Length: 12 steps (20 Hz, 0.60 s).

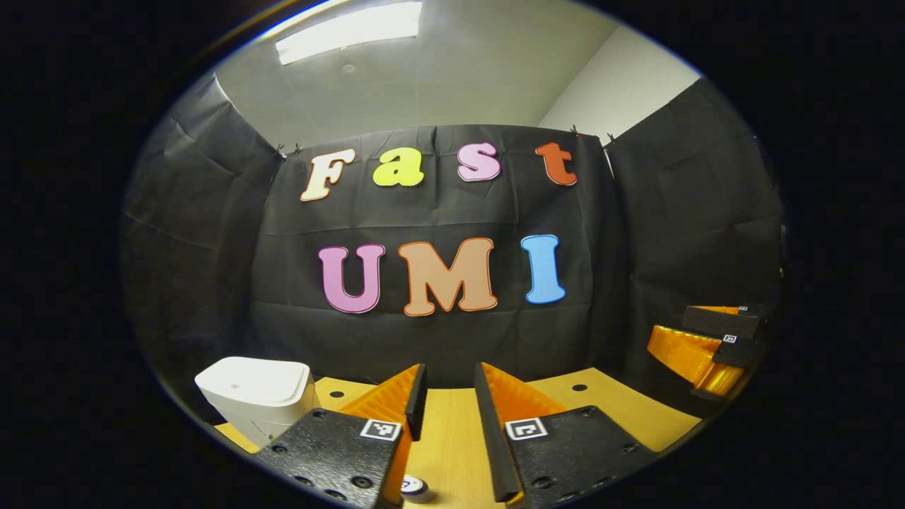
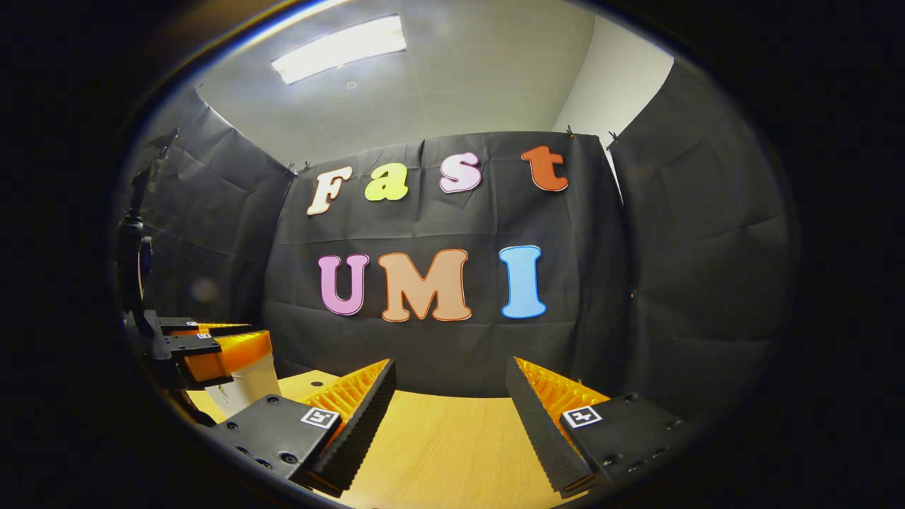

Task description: Press the lid of the desktop garbage bin to open it, pick up the crumpled paper on the desktop and throw it into the bin, then pick up the pop can on the desktop and drop it into the bin, and finally close the garbage bin lid.

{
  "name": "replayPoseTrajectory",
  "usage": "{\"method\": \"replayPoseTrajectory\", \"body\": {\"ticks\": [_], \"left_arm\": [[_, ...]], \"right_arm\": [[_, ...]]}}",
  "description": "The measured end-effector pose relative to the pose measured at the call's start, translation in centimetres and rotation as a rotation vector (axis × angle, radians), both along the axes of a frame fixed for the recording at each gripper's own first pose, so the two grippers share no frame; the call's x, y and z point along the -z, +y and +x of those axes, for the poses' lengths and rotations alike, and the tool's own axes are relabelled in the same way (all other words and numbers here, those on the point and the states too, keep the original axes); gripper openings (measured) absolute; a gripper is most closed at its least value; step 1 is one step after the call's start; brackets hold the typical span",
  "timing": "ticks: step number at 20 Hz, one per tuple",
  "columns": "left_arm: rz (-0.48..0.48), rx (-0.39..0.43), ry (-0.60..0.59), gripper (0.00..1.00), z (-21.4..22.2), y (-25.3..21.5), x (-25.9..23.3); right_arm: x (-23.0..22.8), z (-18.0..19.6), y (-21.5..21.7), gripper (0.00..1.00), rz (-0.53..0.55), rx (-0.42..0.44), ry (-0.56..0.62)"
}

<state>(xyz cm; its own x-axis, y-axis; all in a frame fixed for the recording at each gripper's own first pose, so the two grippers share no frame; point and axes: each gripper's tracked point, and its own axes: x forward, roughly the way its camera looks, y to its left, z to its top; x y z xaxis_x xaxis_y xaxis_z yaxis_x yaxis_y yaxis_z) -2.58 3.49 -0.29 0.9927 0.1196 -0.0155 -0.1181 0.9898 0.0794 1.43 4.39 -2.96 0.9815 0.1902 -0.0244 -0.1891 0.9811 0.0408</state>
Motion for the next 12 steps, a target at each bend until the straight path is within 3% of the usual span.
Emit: {"method": "replayPoseTrajectory", "body": {"ticks": [2,4,7,12], "left_arm": [[0.011,-0.015,-0.003,0.23,-0.2,0.5,-0.1],[0.014,-0.032,-0.001,0.18,-0.5,1.0,0.0],[0.024,-0.084,0.010,0.00,-1.1,3.1,0.3],[0.036,-0.138,0.023,0.00,-2.1,6.2,0.4]], "right_arm": [[0.0,-0.1,0.4,0.98,0.000,-0.006,-0.001],[-0.1,-0.1,1.0,0.98,-0.002,-0.016,0.000],[-0.1,-0.2,2.1,0.98,-0.005,-0.033,0.000],[-0.8,-0.5,4.3,0.98,-0.008,-0.061,-0.018]]}}
